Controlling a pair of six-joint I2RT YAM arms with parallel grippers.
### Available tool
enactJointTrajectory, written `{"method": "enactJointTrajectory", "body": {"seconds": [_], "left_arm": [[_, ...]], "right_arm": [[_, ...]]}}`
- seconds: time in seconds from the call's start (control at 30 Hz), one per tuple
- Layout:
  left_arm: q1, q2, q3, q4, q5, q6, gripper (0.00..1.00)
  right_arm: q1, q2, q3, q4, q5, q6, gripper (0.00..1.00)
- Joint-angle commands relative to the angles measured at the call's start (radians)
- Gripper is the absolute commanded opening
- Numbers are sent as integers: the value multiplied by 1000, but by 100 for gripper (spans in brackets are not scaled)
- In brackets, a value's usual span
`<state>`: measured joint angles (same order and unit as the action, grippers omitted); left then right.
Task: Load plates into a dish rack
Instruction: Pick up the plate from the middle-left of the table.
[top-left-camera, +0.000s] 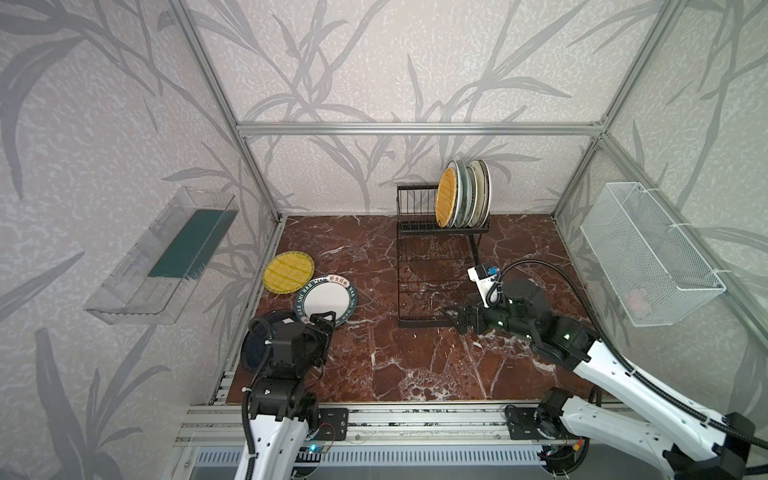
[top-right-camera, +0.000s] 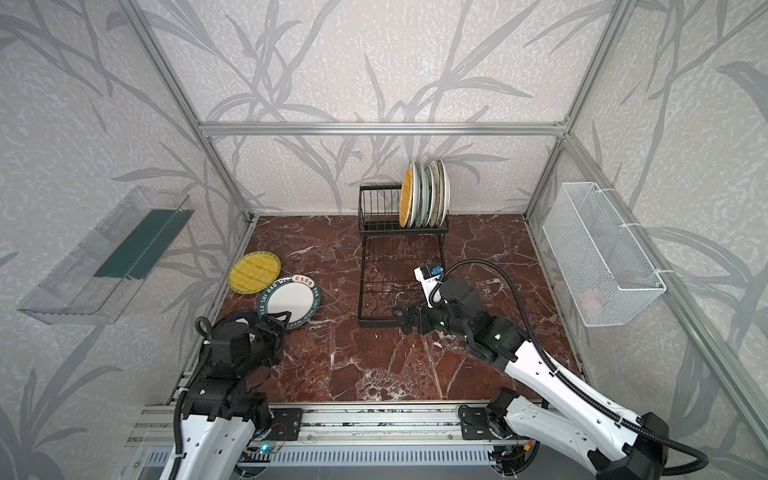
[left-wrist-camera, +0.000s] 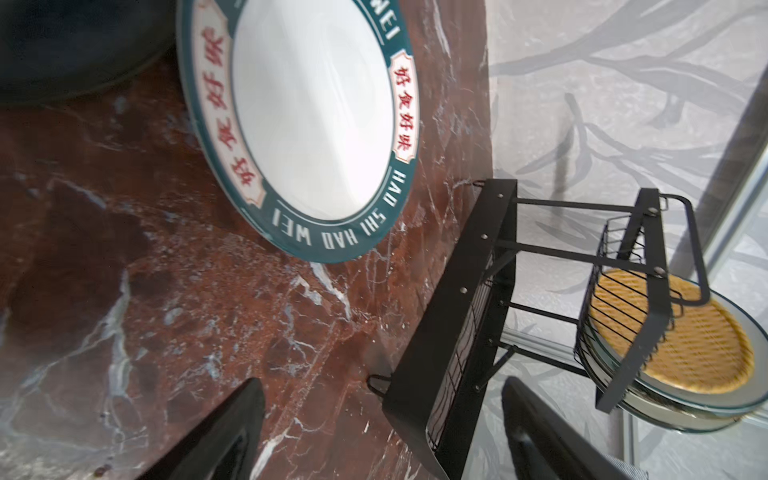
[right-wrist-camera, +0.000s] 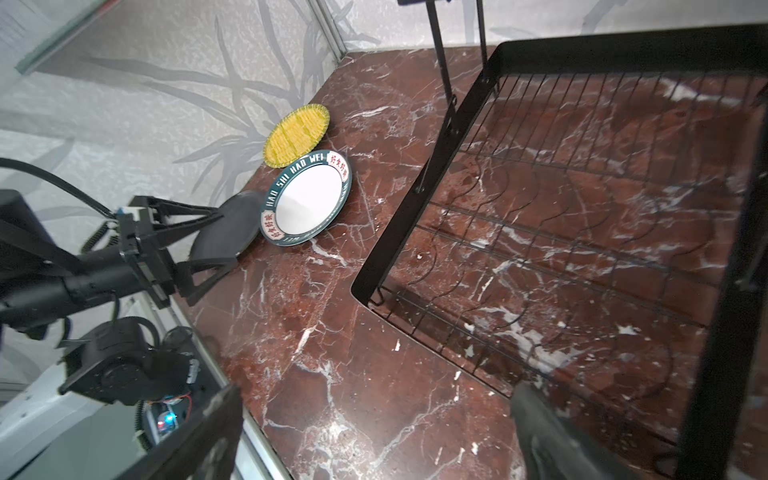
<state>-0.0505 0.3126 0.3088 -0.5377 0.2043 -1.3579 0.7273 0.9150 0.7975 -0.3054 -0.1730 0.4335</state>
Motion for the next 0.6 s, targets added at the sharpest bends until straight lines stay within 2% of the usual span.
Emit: {"method": "enactJointTrajectory", "body": {"seconds": [0.0, 0.33, 0.57], "left_arm": [[5, 21, -23, 18, -78, -73, 87], [6, 164, -89, 164, -121, -110, 82], [6, 329, -135, 356, -138, -146, 70]], "right_arm": [[-23, -1, -37, 128, -135, 73, 99], [-50, 19, -58, 187, -206, 94, 99], [-65, 39, -54, 186, -205, 105, 99]]}}
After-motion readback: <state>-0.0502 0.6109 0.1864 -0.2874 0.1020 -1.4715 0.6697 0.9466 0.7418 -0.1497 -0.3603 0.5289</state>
